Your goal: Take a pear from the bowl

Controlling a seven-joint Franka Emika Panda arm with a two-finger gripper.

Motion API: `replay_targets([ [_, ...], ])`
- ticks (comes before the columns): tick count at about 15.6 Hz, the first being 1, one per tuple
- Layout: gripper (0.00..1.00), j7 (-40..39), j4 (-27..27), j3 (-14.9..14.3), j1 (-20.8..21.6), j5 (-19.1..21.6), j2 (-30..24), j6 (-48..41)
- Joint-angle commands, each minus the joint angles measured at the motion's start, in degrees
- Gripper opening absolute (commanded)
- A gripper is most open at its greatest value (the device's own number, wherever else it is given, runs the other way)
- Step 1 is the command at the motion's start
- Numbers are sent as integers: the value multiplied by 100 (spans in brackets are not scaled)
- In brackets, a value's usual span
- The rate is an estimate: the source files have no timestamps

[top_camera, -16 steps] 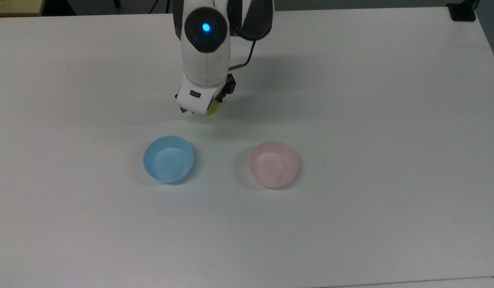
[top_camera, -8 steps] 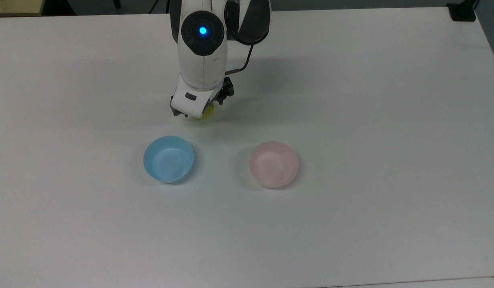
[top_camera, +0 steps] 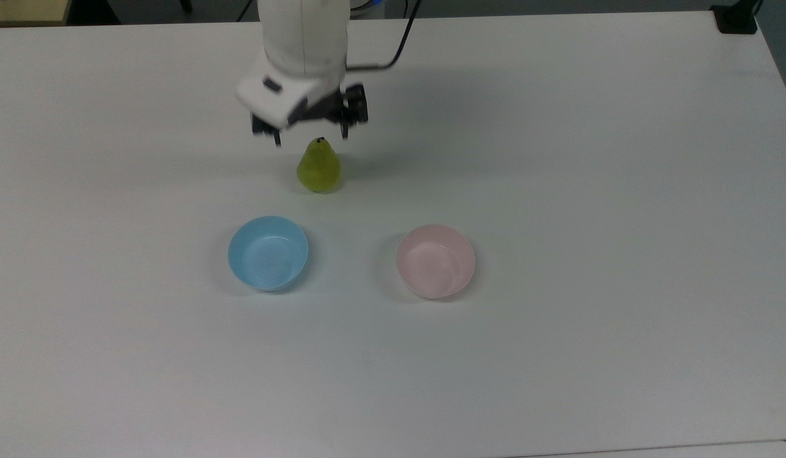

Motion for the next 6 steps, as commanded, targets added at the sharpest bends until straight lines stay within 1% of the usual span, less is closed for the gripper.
replay_targets([
  [1, 100, 512, 51, -10, -93, -88, -717, -960],
  [3, 100, 521, 43, -2, -251, -53, -946, -1067],
  [6, 100, 539, 43, -2, -401, -18, -1017, -1155],
])
